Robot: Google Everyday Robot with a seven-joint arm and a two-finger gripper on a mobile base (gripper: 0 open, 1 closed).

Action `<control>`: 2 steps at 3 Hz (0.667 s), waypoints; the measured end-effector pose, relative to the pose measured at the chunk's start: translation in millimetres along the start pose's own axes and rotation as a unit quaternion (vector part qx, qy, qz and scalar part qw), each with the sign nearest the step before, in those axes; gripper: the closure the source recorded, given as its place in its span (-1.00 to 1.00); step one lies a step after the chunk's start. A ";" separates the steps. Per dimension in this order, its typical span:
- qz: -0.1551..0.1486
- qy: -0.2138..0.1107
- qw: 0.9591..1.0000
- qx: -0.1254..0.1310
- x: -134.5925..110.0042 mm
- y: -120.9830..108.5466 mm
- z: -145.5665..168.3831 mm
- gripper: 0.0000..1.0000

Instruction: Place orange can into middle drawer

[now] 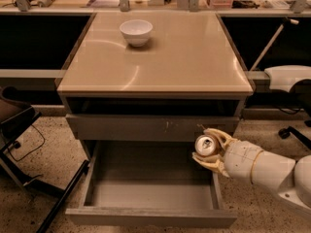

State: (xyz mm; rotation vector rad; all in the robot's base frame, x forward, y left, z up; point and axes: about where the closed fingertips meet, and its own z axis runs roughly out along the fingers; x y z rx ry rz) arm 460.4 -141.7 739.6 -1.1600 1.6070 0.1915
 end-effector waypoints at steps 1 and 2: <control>0.039 -0.003 0.999 -0.032 28.5 48.9 44.0 1.00; 0.074 0.012 0.996 -0.038 68.5 83.2 78.8 1.00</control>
Offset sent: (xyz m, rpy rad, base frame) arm -0.0056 0.0701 -0.1965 0.0991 0.2336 -0.0535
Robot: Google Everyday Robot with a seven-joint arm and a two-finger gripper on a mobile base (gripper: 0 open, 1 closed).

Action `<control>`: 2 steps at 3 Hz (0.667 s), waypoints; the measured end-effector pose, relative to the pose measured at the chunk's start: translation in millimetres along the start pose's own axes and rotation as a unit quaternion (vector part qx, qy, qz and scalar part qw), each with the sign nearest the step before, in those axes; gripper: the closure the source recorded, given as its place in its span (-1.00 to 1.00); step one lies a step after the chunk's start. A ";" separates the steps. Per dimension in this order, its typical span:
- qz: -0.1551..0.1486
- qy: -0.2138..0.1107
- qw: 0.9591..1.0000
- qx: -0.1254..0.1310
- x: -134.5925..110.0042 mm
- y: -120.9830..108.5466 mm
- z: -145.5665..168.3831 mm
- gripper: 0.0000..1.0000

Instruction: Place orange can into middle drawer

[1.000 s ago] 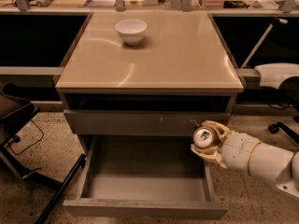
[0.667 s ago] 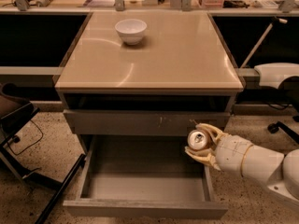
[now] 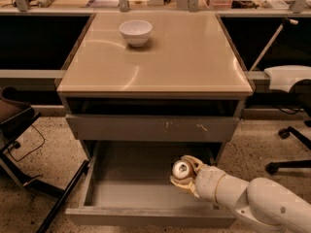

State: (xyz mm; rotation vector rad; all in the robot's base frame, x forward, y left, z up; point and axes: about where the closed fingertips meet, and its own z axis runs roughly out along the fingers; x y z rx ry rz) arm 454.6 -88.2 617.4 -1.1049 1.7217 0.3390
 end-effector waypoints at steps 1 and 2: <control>0.025 0.015 0.999 0.017 36.0 3.9 26.1 1.00; 0.025 0.015 0.999 0.017 36.1 3.9 26.2 1.00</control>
Offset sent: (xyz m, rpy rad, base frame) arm 0.0074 0.0024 -0.0357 0.0029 0.0268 -0.0415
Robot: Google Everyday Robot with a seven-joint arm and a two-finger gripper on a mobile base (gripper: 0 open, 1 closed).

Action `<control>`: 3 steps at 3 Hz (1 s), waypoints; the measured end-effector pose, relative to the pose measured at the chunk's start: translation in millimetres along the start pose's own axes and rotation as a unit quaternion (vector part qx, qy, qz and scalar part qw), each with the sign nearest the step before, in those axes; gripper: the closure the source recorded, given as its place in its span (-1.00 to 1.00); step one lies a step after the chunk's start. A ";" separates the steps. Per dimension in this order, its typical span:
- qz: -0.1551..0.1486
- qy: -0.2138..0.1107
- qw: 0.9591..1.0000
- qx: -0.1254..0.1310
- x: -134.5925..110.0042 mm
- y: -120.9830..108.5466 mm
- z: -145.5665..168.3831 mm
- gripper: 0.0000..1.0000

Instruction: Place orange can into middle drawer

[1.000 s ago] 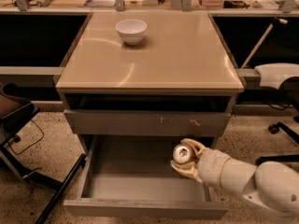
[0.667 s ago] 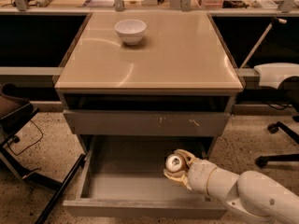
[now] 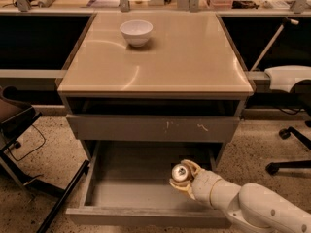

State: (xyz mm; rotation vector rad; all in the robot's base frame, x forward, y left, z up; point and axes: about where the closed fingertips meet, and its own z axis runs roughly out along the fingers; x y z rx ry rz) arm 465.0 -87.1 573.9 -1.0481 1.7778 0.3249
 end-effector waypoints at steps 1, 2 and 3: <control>0.000 -0.007 1.000 -0.009 13.6 6.5 28.4 1.00; 0.011 -0.008 1.000 -0.023 36.6 11.6 73.6 1.00; 0.024 0.002 0.999 -0.024 60.6 8.5 109.6 1.00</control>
Offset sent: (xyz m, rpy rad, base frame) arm 0.0593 0.0613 -0.1205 0.0550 0.0640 0.0563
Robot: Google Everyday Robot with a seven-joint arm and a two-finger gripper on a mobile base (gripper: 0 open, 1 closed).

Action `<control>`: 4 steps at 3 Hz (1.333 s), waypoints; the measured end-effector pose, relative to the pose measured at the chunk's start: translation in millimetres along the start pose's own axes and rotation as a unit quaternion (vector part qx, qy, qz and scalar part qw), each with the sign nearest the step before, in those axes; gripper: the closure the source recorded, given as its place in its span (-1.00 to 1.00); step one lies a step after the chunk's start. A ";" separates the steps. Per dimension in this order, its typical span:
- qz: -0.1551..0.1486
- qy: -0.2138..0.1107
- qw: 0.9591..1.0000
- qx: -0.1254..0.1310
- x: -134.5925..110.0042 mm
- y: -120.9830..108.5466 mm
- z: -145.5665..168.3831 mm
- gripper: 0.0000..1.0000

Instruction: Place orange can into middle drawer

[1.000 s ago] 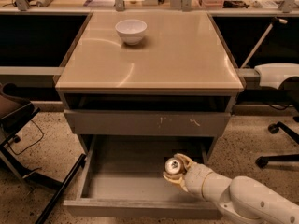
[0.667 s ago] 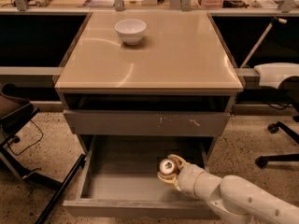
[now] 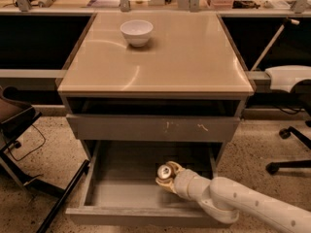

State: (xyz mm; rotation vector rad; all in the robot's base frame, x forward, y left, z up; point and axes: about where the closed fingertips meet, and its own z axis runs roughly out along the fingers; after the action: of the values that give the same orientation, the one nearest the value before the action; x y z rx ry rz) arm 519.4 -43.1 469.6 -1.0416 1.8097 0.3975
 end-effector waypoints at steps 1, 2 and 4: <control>0.006 0.021 1.000 0.015 24.8 -11.5 16.8 1.00; -0.001 0.040 0.999 0.029 41.7 -20.5 21.4 1.00; -0.001 0.040 0.999 0.030 41.8 -20.6 21.4 0.15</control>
Offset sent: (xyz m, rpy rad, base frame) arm 0.0305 -0.0337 -0.0610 -0.1290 0.0171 -0.0988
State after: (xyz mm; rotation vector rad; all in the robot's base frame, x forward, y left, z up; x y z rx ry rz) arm 541.6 -60.9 427.0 -1.0303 1.8811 0.3033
